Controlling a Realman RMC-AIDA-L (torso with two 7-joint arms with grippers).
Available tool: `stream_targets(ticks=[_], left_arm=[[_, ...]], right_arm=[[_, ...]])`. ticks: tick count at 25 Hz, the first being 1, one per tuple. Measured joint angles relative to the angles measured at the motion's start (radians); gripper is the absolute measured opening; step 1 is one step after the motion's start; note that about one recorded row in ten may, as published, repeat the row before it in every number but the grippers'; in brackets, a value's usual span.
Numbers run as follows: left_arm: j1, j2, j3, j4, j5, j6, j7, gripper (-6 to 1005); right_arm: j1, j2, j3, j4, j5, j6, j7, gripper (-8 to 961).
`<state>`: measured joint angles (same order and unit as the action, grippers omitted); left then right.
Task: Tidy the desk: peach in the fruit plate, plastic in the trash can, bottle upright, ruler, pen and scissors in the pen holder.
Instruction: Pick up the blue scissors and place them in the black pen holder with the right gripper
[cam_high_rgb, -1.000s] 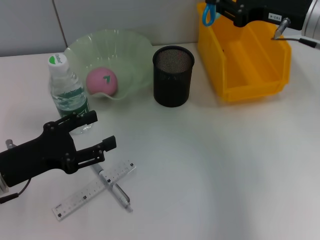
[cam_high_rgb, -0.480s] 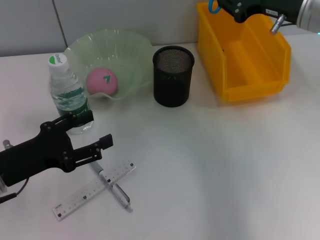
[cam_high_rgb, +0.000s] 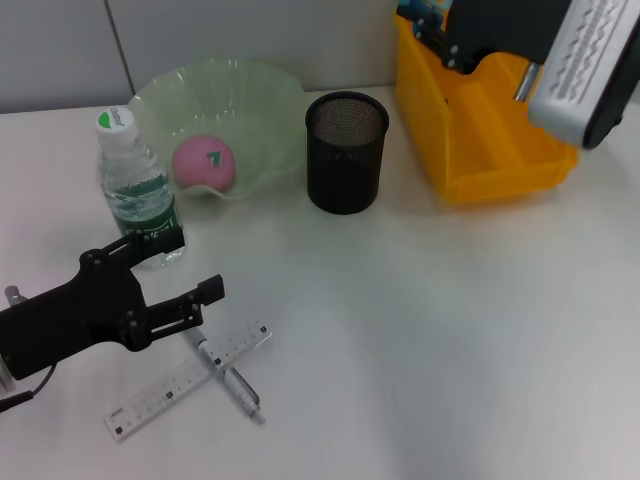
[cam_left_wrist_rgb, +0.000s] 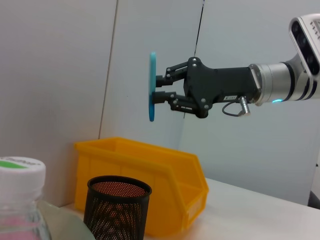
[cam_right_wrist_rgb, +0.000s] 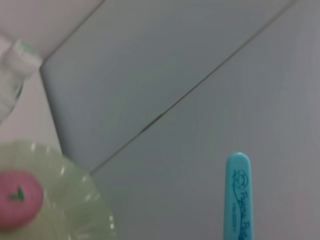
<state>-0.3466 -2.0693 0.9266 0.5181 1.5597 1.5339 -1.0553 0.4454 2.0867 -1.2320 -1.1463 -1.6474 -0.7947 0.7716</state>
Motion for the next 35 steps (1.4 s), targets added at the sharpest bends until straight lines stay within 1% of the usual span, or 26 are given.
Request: stream_targets(ticks=[1, 2, 4, 6, 7, 10, 12, 15, 16, 17, 20, 21, 22, 26, 29, 31, 35], left_arm=[[0.000, 0.000, 0.000, -0.001, 0.000, -0.001, 0.006, 841], [0.000, 0.000, 0.000, -0.001, 0.000, -0.001, 0.006, 841], [0.000, 0.000, 0.000, -0.009, -0.001, -0.003, 0.014, 841], [-0.001, 0.000, -0.002, -0.023, -0.006, -0.005, 0.025, 840], [-0.001, 0.000, -0.002, -0.023, -0.006, -0.005, 0.025, 840], [0.000, 0.001, -0.003, -0.029, -0.012, -0.009, 0.032, 840], [0.001, 0.001, -0.003, -0.033, -0.015, -0.012, 0.036, 840], [0.003, 0.001, -0.003, -0.038, -0.022, -0.015, 0.043, 840], [0.004, 0.000, -0.003, -0.038, -0.023, -0.015, 0.044, 840], [0.004, 0.000, -0.003, -0.038, -0.023, -0.015, 0.044, 840], [0.005, 0.000, -0.003, -0.038, -0.025, -0.016, 0.044, 840], [0.006, 0.000, -0.003, -0.038, -0.026, -0.016, 0.043, 840], [0.006, 0.000, -0.003, -0.038, -0.026, -0.016, 0.043, 840], [0.008, 0.000, -0.003, -0.038, -0.026, -0.016, 0.032, 840], [0.011, 0.000, -0.004, -0.038, -0.027, -0.016, 0.024, 840], [0.011, 0.000, -0.004, -0.038, -0.027, -0.016, 0.023, 840], [0.012, -0.001, -0.003, -0.039, -0.027, -0.015, 0.032, 840]], right_arm=[[-0.012, 0.000, -0.035, -0.012, 0.000, 0.036, -0.052, 239], [-0.012, 0.000, -0.035, -0.012, 0.000, 0.036, -0.052, 239], [-0.024, 0.000, -0.070, -0.022, 0.001, 0.073, -0.120, 239], [-0.037, 0.001, -0.106, -0.030, 0.001, 0.119, -0.196, 238], [-0.051, 0.001, -0.141, -0.038, 0.002, 0.164, -0.264, 238], [-0.069, 0.001, -0.182, -0.051, 0.002, 0.220, -0.355, 238], [-0.098, 0.001, -0.257, -0.074, 0.002, 0.318, -0.513, 238], [-0.104, 0.001, -0.276, -0.079, 0.002, 0.342, -0.547, 238], [-0.112, 0.001, -0.313, -0.086, 0.002, 0.389, -0.617, 238], [-0.112, 0.001, -0.313, -0.086, 0.002, 0.389, -0.617, 238], [-0.119, 0.001, -0.382, -0.090, 0.002, 0.473, -0.724, 239], [-0.122, -0.001, -0.431, -0.089, 0.001, 0.538, -0.796, 239], [-0.122, -0.001, -0.431, -0.089, 0.001, 0.538, -0.796, 239], [-0.127, -0.004, -0.523, -0.090, -0.008, 0.642, -0.911, 239], [-0.129, -0.005, -0.553, -0.089, -0.015, 0.679, -0.947, 238], [-0.130, -0.005, -0.580, -0.074, -0.066, 0.719, -0.964, 238], [-0.129, -0.005, -0.588, -0.059, -0.128, 0.745, -0.963, 238]])
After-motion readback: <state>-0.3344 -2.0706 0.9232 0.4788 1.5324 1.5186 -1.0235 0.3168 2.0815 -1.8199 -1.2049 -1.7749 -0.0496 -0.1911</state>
